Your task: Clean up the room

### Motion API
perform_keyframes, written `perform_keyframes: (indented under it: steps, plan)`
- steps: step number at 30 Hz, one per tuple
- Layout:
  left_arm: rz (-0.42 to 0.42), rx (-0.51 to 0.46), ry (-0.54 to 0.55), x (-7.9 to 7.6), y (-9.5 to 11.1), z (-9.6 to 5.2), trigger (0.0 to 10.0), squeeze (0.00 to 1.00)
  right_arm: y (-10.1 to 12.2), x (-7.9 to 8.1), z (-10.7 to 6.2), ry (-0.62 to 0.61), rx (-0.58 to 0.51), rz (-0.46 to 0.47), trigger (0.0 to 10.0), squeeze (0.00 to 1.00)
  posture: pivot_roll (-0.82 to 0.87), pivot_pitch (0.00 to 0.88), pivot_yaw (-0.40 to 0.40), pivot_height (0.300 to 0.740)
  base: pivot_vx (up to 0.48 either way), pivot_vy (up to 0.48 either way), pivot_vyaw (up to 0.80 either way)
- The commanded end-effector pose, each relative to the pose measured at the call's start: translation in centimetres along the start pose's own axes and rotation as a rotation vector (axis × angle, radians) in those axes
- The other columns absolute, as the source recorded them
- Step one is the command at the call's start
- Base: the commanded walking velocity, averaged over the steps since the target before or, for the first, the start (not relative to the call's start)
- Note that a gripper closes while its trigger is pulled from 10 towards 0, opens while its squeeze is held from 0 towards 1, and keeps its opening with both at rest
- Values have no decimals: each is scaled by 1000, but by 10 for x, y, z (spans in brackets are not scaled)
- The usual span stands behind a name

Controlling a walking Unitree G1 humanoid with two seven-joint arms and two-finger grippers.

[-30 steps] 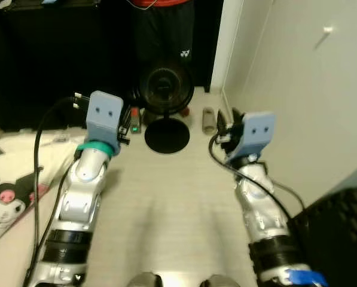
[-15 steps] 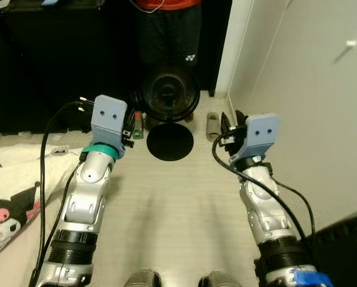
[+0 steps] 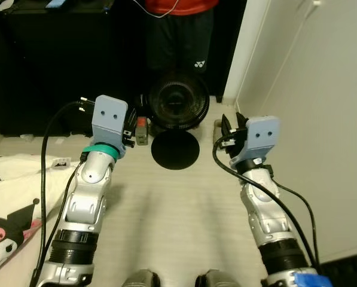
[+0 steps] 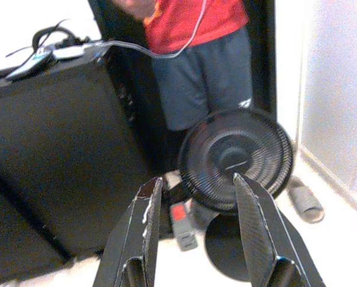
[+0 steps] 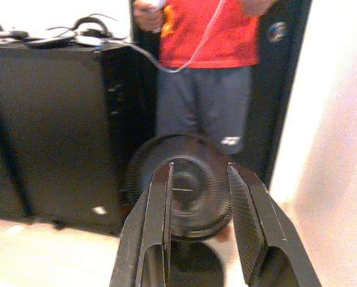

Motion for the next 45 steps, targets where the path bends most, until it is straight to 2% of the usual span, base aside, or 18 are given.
perform_keyframes:
  steps: [1,27,33,40,45]
  plan:
    - [-10,16,-8,-3,-5,-2,10000,0,-4,-7,-2,-17,14,-10,10000,0,-32,47,72,723,379,0,0]
    - [-19,27,-13,-6,-8,-3,10000,0,-7,-8,-5,-11,30,-35,10000,0,-34,56,69,723,361,0,0]
    - [-23,47,-19,-10,-12,-4,10000,0,-8,-8,-5,-5,35,-43,10000,0,-34,60,67,723,0,0,733]
    - [-113,122,-107,-25,-26,-14,10000,0,-8,-7,-9,3,37,-39,10000,0,-39,67,72,723,0,0,790]
    - [-104,125,-125,-26,-28,-19,10000,0,-9,-6,-10,9,40,-36,10000,0,-37,69,72,723,0,0,788]
Point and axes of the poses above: a point about 5 cm out from each wrist's last joint towards the gripper, its own z axis pointing out of the wrist towards the gripper, its own y axis along the axis of the wrist's last joint, x = y × z, the point moved 5 cm from there along z, pointing out of the wrist towards the gripper, and after that the axes turned 7 degrees about -z, right-handed, at the moved point
